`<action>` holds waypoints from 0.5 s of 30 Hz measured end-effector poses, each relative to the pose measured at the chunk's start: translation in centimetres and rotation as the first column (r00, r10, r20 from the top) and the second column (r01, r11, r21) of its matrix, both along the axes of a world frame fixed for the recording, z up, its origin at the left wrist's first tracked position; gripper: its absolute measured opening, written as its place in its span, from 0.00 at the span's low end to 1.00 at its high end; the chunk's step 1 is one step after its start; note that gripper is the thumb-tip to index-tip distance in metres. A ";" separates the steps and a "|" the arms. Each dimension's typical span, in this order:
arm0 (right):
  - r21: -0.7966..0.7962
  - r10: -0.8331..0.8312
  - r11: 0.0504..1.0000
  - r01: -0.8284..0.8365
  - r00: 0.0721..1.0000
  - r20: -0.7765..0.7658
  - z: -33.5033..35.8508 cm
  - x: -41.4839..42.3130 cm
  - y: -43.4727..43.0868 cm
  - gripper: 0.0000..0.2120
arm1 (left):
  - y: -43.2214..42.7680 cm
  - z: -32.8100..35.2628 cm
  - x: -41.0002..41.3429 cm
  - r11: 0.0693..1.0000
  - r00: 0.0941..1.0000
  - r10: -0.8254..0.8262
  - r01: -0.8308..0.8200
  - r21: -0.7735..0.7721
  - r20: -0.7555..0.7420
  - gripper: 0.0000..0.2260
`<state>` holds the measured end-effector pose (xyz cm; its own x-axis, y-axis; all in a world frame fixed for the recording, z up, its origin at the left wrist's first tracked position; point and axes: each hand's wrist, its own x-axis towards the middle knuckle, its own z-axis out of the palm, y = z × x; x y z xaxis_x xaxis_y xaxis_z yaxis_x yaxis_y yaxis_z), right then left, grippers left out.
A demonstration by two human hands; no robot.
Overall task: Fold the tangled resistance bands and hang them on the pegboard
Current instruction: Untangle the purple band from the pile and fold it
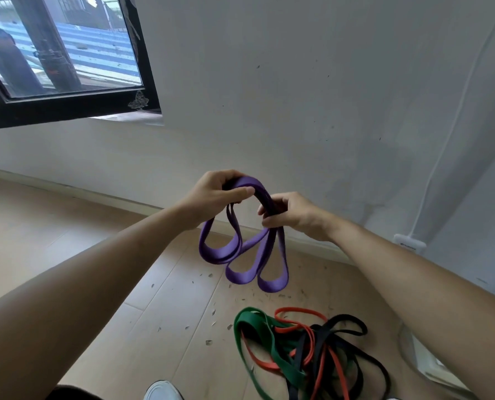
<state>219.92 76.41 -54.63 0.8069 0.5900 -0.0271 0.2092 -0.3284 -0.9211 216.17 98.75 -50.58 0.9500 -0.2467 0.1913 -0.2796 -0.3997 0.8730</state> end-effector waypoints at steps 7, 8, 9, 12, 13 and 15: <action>0.085 -0.085 0.993 0.083 0.996 0.021 1.6 0.7 -1.5 0.12 | 3.1 -1.0 0.0 0.999 0.993 0.031 -0.030 0.015 -0.115 0.08; 0.042 -0.065 0.997 0.063 0.997 0.051 1.9 0.7 -1.6 0.12 | 3.2 -1.2 -0.1 0.999 0.991 0.035 -0.035 -0.002 -0.128 0.07; 0.005 -0.053 0.999 0.053 0.995 0.079 2.1 0.7 -1.7 0.13 | 3.3 -1.3 -0.2 0.999 0.990 0.037 -0.040 -0.022 -0.136 0.08; 0.056 -0.078 0.996 0.073 0.991 0.105 2.7 0.8 -1.5 0.12 | 3.6 -1.4 -0.2 0.998 0.989 0.044 -0.050 -0.036 -0.141 0.10; 0.125 -0.091 0.989 0.080 0.992 0.084 2.8 0.8 -1.4 0.12 | 3.7 -1.6 -0.2 0.999 0.988 0.042 -0.046 -0.024 -0.149 0.10; 0.249 -0.102 0.965 0.087 0.994 0.049 3.3 0.9 -1.2 0.12 | 3.7 -2.0 -0.4 1.000 0.980 0.002 -0.004 -0.009 -0.198 0.10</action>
<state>220.79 75.17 -51.36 0.8549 0.4933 0.1605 0.2463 -0.1138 -0.9625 215.78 102.45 -52.62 0.9701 -0.2428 0.0015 -0.0996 -0.3920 0.9146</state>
